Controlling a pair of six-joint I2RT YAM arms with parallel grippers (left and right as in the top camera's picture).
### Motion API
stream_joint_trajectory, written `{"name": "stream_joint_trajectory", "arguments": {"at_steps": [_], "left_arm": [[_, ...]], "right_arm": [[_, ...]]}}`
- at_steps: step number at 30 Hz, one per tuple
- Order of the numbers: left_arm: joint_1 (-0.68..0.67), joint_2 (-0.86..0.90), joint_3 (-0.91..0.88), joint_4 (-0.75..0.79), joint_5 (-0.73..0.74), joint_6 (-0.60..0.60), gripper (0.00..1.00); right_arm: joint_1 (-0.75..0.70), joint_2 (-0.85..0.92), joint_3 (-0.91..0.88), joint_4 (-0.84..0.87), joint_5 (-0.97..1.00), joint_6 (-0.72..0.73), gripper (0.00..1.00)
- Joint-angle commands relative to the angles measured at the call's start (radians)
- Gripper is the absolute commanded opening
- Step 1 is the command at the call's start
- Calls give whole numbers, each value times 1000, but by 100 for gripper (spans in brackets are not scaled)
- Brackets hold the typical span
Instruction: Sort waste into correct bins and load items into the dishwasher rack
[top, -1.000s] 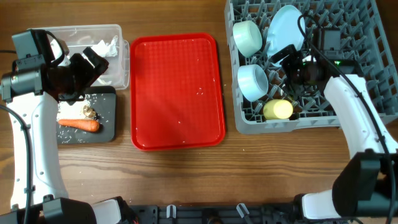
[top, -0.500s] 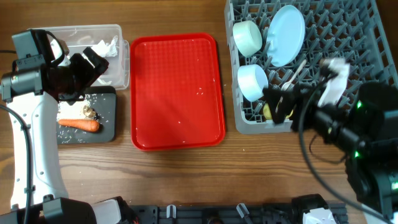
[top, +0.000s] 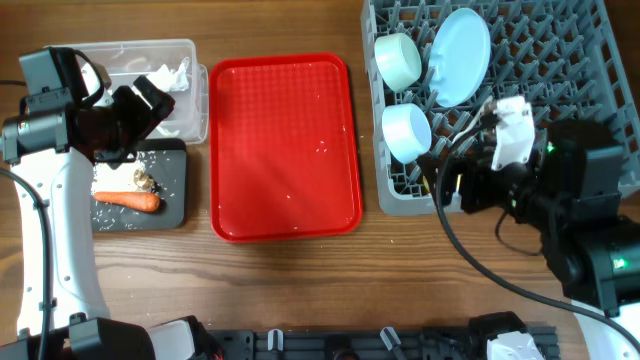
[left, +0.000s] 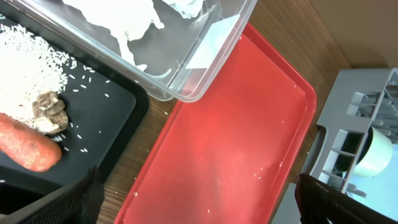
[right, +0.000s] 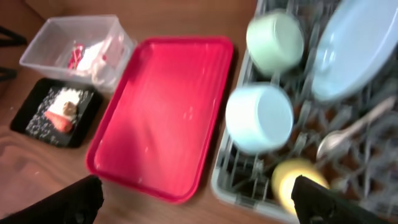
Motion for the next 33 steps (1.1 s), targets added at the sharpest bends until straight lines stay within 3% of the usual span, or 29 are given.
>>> {"name": "stream_joint_trajectory", "arguments": {"at_steps": [1,5,11,13,16,21,33], "left_arm": [[6,-6,5,2,-6,1,100],[6,-6,5,2,-6,1,100],[6,-6,5,2,-6,1,100],[6,-6,5,2,-6,1,100],[6,-6,5,2,-6,1,100],[6,-6,5,2,-6,1,100],[6,-6,5,2,-6,1,100]], "right_arm": [[4,10,-20,113,76,-69,100],[3,-109,-224,425,98,-159,100],[-20,-495,-837,935,101,-152,100],[-21,-610,-982,1014,101,-152,100],[-40,-759,-1128,1072,102,-127,100],[-97,-911,-1215,1056,117,-43,100],[-105,-962,-1231,957,169,-48,100]]}}
